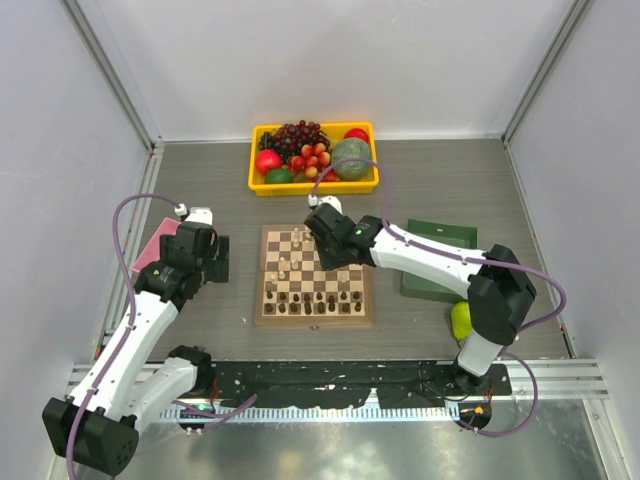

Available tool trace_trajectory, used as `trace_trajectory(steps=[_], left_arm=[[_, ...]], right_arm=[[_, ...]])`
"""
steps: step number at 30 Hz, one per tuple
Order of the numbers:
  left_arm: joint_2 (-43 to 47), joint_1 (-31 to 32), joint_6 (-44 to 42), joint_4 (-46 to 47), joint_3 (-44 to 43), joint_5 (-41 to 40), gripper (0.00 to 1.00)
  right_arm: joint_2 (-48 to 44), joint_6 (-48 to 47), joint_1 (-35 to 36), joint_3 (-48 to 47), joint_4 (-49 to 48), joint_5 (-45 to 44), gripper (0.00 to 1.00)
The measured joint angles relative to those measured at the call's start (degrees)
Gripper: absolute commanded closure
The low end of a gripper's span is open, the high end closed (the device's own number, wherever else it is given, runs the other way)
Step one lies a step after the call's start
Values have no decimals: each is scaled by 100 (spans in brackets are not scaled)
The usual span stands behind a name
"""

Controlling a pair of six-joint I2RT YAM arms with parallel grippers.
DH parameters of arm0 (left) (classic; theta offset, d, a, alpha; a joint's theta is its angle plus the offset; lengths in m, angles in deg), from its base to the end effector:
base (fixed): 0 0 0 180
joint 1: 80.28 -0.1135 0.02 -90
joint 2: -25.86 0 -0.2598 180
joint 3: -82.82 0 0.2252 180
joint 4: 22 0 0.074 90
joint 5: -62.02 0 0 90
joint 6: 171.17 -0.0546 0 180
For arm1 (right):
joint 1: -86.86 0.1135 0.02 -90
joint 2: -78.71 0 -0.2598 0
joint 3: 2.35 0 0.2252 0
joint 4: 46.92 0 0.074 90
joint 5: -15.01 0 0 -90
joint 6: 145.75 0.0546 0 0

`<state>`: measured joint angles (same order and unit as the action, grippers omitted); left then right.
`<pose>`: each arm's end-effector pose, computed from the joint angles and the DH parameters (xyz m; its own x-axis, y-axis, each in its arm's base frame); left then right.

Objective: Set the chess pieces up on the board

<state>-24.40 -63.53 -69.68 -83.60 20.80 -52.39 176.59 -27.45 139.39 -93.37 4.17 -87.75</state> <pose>0.1541 -0.0228 0.2646 -0.7186 0.0268 -0.6949 -0.1387 0.9736 0.1810 0.2205 0.2679 0.2361 -0.7872 -0.2669 -0.5560 -0.3743 0.9232 0.0868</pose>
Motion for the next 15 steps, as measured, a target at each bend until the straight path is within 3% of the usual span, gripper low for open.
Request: trace_trajectory(steps=[15], left_arm=[[0,0,2,0,0,0,1]], right_arm=[[-144,-328,-1495,-286,-83,33,74]])
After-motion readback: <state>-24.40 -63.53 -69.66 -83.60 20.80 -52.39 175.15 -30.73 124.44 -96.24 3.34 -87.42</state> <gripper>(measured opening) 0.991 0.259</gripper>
